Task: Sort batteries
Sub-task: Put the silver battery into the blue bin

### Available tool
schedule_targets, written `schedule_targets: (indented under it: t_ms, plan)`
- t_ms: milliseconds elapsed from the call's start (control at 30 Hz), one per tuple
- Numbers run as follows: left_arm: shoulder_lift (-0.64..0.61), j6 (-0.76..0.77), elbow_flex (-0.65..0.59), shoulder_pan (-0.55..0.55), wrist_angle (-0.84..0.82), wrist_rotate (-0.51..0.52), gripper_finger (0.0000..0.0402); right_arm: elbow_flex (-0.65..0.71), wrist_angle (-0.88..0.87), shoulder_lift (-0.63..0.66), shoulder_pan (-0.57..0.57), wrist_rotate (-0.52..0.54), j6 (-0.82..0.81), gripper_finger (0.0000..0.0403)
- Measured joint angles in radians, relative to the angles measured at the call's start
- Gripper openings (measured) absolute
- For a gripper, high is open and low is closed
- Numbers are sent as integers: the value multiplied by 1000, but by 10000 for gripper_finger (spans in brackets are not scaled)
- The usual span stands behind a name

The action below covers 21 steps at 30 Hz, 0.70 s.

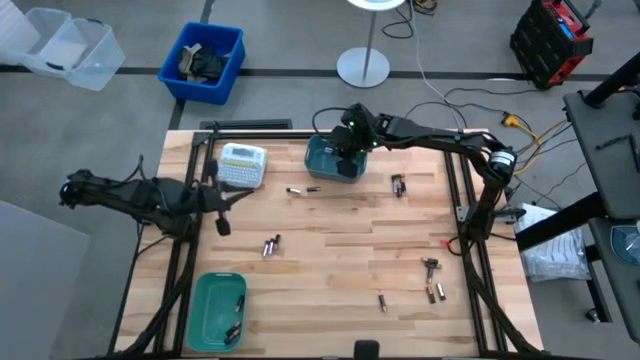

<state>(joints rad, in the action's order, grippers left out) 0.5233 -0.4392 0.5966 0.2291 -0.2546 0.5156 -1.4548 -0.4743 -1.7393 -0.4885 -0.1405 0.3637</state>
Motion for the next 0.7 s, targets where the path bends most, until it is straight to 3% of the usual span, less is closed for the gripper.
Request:
schedule_targets:
  t_ms: [300, 700]
  plan:
    - [-143, -19, -57, 0, -60, 102, 0, -6, -2, -24, -27, -3, 12, 34]
    - [-210, 17, -56, 0, -70, 104, 0, -12, 20, -79, -42, -20, -32, 34]
